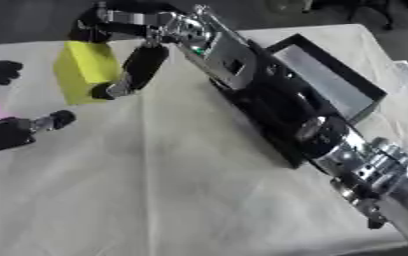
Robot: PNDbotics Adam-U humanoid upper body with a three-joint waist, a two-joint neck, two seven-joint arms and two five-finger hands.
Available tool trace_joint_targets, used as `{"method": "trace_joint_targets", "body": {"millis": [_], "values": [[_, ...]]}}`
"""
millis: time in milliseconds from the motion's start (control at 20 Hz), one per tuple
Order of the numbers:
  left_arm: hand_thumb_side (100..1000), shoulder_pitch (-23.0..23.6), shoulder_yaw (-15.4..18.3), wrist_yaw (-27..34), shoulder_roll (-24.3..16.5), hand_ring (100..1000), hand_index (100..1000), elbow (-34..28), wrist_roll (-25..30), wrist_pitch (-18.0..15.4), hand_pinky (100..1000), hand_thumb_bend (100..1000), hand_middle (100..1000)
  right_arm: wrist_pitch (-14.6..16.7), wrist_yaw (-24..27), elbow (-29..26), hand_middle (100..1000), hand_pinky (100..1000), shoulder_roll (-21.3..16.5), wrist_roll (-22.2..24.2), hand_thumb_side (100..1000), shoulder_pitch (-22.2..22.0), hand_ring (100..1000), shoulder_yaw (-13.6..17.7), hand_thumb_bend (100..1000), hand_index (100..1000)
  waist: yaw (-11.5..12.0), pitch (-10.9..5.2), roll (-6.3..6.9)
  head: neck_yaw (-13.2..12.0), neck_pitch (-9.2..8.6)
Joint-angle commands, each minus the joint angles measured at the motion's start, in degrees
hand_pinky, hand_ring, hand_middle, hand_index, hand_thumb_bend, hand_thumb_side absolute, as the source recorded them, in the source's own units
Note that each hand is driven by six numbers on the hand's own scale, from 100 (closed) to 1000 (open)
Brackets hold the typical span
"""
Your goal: Pick up the objects with one hand, pass them to the other hand, and then place them into the box on the other side of the table.
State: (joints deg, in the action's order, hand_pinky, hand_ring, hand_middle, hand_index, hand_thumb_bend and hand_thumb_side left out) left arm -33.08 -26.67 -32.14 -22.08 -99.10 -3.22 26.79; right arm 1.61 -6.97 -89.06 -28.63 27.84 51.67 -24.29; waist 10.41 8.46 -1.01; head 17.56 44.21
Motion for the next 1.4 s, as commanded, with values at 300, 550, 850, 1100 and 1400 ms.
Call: {"method": "trace_joint_targets", "body": {"millis": [300, 550, 850, 1100, 1400], "values": [[596, -0.3, 0.9, 0.9, -1.7, 742, 815, -1.6, -0.7, 0.3, 859, 860, 690, -2.2, 1.8, -0.1, 440, 806, -8.5, -2.4, 100, -2.7, 547, 5.5, 334, 541, -0.5, -1.45, -0.03, 0.3, -0.10], [590, -0.2, 0.9, 1.2, -1.9, 741, 814, -1.7, -1.0, 0.3, 857, 855, 688, -2.0, 1.1, 1.5, 443, 806, -13.1, -4.9, 100, -6.4, 551, 8.4, 336, 543, -0.8, -1.32, 0.02, 1.1, -0.10], [584, -0.2, 1.0, 1.4, -2.2, 740, 813, -2.0, -1.2, 0.2, 858, 855, 687, -0.6, -0.8, 3.8, 443, 807, -17.4, -7.5, 100, -10.1, 561, 10.8, 361, 544, -1.0, -1.25, 0.13, 3.3, -0.10], [578, -0.3, 1.1, 1.6, -2.4, 740, 814, -2.3, -1.3, 0.3, 858, 850, 687, 0.6, -2.6, 4.9, 440, 807, -20.0, -9.7, 100, -13.1, 572, 12.5, 390, 544, -1.1, -1.24, 0.26, 5.3, -0.10], [573, -0.3, 1.1, 1.7, -2.5, 740, 814, -2.5, -1.6, 0.4, 858, 848, 687, 1.3, -5.3, 7.7, 460, 808, -22.3, -12.0, 100, -17.3, 588, 14.9, 396, 555, -1.1, -1.06, 0.47, 6.0, -0.29]]}}
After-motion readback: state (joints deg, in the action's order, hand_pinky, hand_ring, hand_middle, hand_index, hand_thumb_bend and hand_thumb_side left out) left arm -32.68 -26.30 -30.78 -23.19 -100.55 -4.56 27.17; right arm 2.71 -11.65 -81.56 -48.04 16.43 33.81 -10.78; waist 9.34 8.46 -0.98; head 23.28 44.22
